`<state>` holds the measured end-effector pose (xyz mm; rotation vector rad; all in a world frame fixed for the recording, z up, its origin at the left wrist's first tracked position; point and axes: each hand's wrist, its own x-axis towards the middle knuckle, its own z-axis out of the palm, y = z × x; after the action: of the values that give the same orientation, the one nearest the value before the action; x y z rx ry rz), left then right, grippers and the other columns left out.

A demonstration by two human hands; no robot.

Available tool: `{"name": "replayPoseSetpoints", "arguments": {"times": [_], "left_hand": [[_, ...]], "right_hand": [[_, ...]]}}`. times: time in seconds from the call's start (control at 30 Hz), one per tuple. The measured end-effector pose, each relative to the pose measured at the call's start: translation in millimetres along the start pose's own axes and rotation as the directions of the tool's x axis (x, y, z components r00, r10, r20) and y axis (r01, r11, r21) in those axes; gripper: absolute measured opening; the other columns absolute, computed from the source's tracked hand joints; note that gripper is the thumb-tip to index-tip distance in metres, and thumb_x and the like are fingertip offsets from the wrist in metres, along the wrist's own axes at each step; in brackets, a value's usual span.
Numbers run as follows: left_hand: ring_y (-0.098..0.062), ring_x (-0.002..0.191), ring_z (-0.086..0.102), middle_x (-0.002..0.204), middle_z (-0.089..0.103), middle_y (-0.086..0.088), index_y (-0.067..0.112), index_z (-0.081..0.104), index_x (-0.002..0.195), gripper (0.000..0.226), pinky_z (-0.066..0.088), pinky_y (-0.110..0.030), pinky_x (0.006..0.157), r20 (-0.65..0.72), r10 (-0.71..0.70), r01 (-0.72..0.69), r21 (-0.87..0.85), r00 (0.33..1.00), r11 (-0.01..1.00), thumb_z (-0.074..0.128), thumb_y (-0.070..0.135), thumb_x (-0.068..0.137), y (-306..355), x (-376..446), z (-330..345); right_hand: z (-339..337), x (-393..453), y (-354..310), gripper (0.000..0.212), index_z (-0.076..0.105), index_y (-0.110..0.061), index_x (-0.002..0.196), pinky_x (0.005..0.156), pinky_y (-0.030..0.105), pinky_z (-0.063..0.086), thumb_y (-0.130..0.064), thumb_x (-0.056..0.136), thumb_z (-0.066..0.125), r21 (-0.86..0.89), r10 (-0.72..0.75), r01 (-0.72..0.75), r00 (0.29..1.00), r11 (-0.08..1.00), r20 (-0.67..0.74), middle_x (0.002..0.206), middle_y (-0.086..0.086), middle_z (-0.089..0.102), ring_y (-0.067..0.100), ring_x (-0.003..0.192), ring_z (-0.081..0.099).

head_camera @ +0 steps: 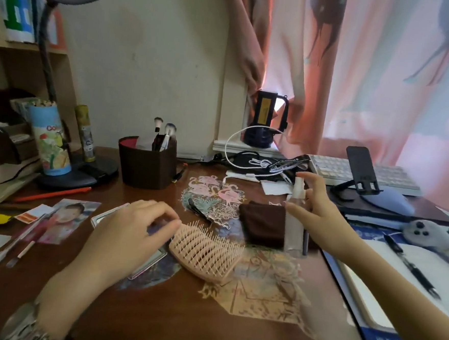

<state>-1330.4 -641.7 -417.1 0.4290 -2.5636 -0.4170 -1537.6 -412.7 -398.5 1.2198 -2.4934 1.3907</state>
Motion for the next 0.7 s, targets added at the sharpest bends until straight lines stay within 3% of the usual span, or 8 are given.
{"name": "replayPoseSetpoints", "arguments": {"times": [0.1, 0.17, 0.27, 0.4, 0.53, 0.63, 0.7], "left_hand": [[0.006, 0.080, 0.054, 0.093, 0.055, 0.025, 0.040, 0.060, 0.095, 0.016, 0.040, -0.015, 0.069, 0.026, 0.066, -0.066, 0.013, 0.997, 0.998, 0.048, 0.050, 0.090, 15.6, 26.5, 6.1], [0.005, 0.078, 0.051, 0.092, 0.054, 0.025, 0.040, 0.059, 0.096, 0.017, 0.034, -0.011, 0.065, 0.058, 0.102, -0.105, 0.048, 0.993, 0.993, 0.047, 0.051, 0.091, 22.8, 41.8, 12.8], [0.003, 0.086, 0.051, 0.096, 0.056, 0.024, 0.040, 0.060, 0.099, 0.030, 0.046, -0.023, 0.077, 0.132, 0.107, -0.115, 0.053, 0.985, 0.992, 0.041, 0.059, 0.086, 21.1, 63.3, 28.5], [0.003, 0.095, 0.054, 0.104, 0.059, 0.024, 0.040, 0.060, 0.098, 0.033, 0.049, -0.030, 0.085, 0.208, 0.047, -0.058, 0.047, 0.977, 0.997, 0.040, 0.062, 0.085, 14.6, 78.5, 44.2], [-0.002, 0.100, 0.052, 0.111, 0.058, 0.024, 0.040, 0.060, 0.100, 0.026, 0.039, -0.031, 0.078, 0.196, -0.039, 0.020, 0.095, 0.980, 0.995, 0.043, 0.057, 0.091, 9.7, 81.2, 54.1], [-0.001, 0.103, 0.051, 0.117, 0.057, 0.022, 0.039, 0.060, 0.106, 0.026, 0.020, -0.014, 0.060, 0.219, -0.064, 0.033, 0.141, 0.974, 0.989, 0.043, 0.053, 0.094, 10.6, 82.0, 55.7], [-0.001, 0.104, 0.050, 0.117, 0.057, 0.022, 0.039, 0.059, 0.107, 0.025, 0.020, -0.016, 0.058, 0.212, -0.072, 0.042, 0.141, 0.975, 0.989, 0.043, 0.053, 0.094, 9.9, 82.7, 55.2]], "right_hand": [[-0.8, 18.3, 9.4, 0.050, 0.030, -0.031, 0.127, 0.059, 0.012, 0.041, -0.018, 0.090, 0.060, 0.015, -0.008, 0.008, 1.000, 1.000, -0.025, 0.073, -0.009, 0.054, -0.006, 0.057, 0.054], [-1.0, 31.0, 13.7, 0.052, 0.032, -0.030, 0.125, 0.066, 0.022, 0.044, -0.019, 0.087, 0.064, 0.032, -0.008, 0.009, 0.999, 0.999, -0.037, 0.084, -0.001, 0.062, 0.002, 0.069, 0.060], [-0.2, 50.2, 16.9, 0.052, 0.033, -0.025, 0.122, 0.067, 0.024, 0.045, -0.017, 0.084, 0.067, 0.021, -0.026, 0.028, 0.998, 0.999, -0.062, 0.088, 0.007, 0.063, 0.013, 0.077, 0.062], [4.1, 75.9, 19.9, 0.053, 0.034, -0.019, 0.120, 0.061, 0.012, 0.044, -0.011, 0.082, 0.070, 0.041, -0.045, 0.050, 0.994, 0.998, -0.099, 0.085, 0.000, 0.059, 0.005, 0.073, 0.057], [12.5, 100.4, 27.9, 0.053, 0.034, -0.018, 0.119, 0.061, 0.014, 0.047, -0.007, 0.081, 0.069, 0.033, -0.070, 0.075, 0.991, 0.997, -0.115, 0.084, 0.000, 0.056, 0.009, 0.072, 0.055], [20.9, 117.9, 36.0, 0.054, 0.033, -0.019, 0.118, 0.065, 0.027, 0.049, -0.006, 0.081, 0.069, 0.011, -0.076, 0.078, 0.990, 0.997, -0.121, 0.083, 0.002, 0.056, 0.014, 0.072, 0.054], [27.6, 128.5, 42.6, 0.055, 0.032, -0.016, 0.120, 0.063, 0.023, 0.044, -0.004, 0.081, 0.069, 0.001, -0.078, 0.079, 0.988, 0.997, -0.134, 0.081, -0.002, 0.052, 0.010, 0.070, 0.051]]}}
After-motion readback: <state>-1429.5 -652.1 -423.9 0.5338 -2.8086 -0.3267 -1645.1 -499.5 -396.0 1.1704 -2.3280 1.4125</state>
